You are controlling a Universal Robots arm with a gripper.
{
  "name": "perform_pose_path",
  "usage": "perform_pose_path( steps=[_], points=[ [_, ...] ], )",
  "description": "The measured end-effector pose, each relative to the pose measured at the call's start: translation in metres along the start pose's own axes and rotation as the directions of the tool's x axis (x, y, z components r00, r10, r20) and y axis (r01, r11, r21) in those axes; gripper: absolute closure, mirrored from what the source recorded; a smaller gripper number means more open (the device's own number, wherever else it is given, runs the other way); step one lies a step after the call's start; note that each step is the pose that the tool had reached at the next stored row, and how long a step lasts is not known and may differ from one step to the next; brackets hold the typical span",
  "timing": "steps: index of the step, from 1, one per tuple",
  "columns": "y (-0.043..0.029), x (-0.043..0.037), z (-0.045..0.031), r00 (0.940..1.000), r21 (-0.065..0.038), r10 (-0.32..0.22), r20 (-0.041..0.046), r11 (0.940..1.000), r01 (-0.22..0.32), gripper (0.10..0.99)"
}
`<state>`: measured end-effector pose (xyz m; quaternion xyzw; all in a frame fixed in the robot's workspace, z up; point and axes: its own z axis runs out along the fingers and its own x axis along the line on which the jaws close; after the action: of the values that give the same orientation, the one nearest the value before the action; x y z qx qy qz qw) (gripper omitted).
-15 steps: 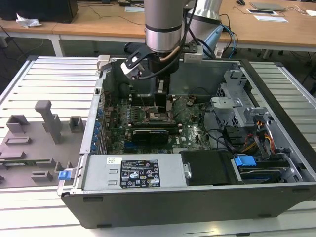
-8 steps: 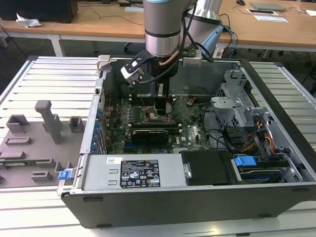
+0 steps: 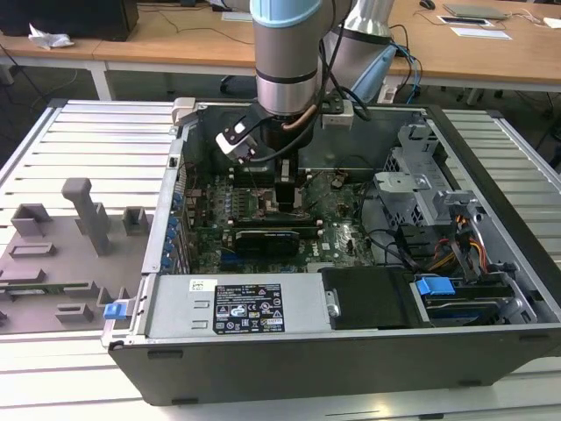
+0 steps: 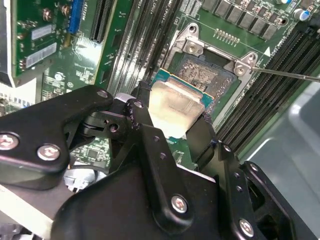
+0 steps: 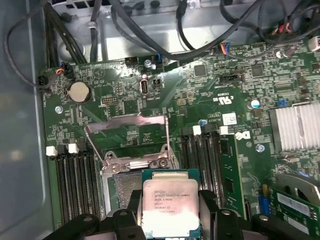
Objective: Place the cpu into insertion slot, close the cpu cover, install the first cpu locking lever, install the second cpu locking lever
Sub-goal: 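Place the cpu into insertion slot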
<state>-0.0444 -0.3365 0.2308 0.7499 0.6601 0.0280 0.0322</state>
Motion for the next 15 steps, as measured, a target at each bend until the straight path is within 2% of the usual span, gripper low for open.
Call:
perform_pose_path(
  steps=[4, 10, 15],
  points=[
    [-0.0030, 0.0089, 0.0052, 1.0000, 0.000, -0.010, -0.0010, 1.0000, 0.010, 0.545],
    [-0.0079, 0.0114, 0.0159, 0.9999, 0.000, -0.017, -0.0014, 0.9999, 0.017, 0.545],
    [-0.0087, 0.0150, 0.0185, 0.9996, 0.000, -0.030, -0.0026, 0.9996, 0.030, 0.545]
  ],
)
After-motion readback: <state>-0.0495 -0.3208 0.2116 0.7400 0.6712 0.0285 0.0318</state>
